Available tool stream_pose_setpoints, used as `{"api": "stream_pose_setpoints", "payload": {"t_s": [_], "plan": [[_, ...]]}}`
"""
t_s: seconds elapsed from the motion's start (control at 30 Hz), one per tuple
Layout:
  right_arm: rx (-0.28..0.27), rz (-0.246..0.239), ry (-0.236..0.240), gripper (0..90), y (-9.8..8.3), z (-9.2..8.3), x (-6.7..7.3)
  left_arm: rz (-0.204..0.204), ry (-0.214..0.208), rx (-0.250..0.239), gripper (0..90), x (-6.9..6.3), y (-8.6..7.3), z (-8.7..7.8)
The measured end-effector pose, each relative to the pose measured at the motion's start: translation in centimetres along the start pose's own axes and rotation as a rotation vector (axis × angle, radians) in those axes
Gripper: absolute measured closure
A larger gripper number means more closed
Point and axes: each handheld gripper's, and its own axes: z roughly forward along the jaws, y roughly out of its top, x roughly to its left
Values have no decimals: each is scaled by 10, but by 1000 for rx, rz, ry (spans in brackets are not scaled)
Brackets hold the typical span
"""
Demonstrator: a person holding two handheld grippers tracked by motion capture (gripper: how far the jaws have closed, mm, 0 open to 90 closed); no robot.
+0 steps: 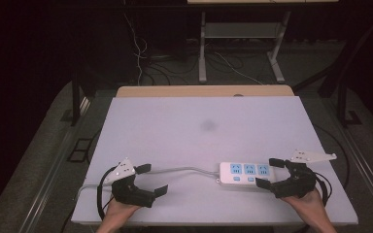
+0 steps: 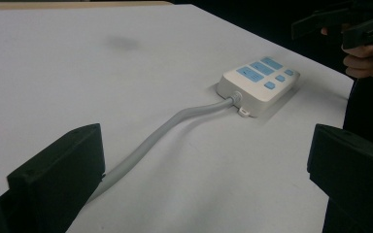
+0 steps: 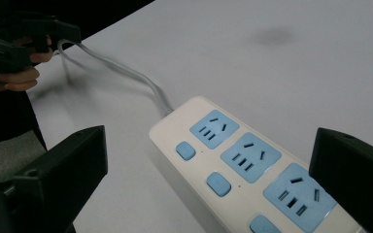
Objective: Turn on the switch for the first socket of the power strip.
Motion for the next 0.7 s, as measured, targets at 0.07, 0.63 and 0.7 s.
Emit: {"api": "stream_pose_setpoints", "payload": {"t_s": [0.07, 0.63, 0.7], "plan": [[9, -4, -1, 2, 2, 0, 0, 0, 2, 0, 0, 0, 0, 0], [70, -27, 10, 2, 23, 1, -4, 2, 5, 6, 0, -1, -1, 2], [90, -35, 10, 2, 28, 3, -5, 2, 4, 7, 0, -1, -1, 2]]}}
